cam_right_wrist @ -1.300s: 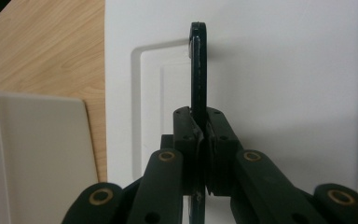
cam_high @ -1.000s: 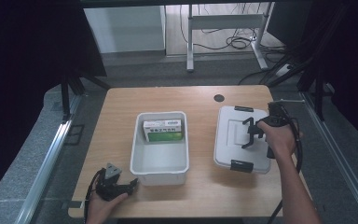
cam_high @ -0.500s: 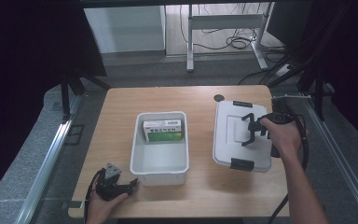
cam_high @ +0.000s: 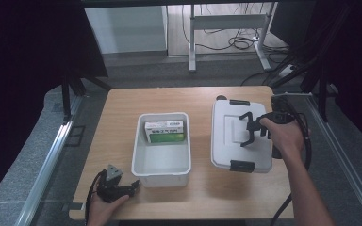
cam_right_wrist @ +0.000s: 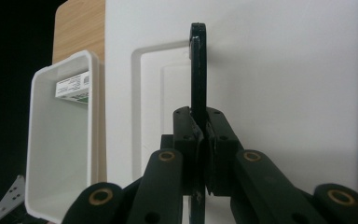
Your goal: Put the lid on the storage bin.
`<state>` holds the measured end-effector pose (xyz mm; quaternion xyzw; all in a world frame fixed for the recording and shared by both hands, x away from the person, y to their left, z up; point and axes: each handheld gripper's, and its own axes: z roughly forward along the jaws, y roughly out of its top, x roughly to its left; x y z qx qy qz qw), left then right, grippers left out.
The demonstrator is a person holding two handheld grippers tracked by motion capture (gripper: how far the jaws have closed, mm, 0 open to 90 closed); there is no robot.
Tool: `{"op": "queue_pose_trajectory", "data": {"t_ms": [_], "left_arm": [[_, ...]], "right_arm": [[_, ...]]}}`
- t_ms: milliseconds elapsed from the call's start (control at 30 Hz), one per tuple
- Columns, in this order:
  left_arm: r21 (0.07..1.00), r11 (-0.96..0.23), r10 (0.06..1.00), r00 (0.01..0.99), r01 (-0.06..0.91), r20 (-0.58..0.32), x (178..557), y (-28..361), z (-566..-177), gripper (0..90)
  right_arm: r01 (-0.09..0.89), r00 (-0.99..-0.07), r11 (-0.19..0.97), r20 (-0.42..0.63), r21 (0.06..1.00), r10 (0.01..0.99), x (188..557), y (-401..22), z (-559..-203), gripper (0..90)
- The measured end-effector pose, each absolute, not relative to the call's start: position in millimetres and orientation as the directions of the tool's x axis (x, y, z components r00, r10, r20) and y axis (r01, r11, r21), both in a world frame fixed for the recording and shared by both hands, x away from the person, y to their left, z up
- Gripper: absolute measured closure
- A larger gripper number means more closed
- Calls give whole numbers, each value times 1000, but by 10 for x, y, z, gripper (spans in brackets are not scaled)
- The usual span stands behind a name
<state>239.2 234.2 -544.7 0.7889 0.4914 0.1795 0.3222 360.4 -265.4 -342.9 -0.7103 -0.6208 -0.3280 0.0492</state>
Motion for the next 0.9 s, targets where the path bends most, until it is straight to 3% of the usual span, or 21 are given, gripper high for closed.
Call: {"op": "queue_pose_trajectory", "data": {"t_ms": [900], "left_arm": [[683, -312, 891, 454, 661, -32, 2393, 2344, -5445, 134]], "right_arm": [[921, -88, -159, 587, 357, 805, 3521, -2277, -3175, 847]]}}
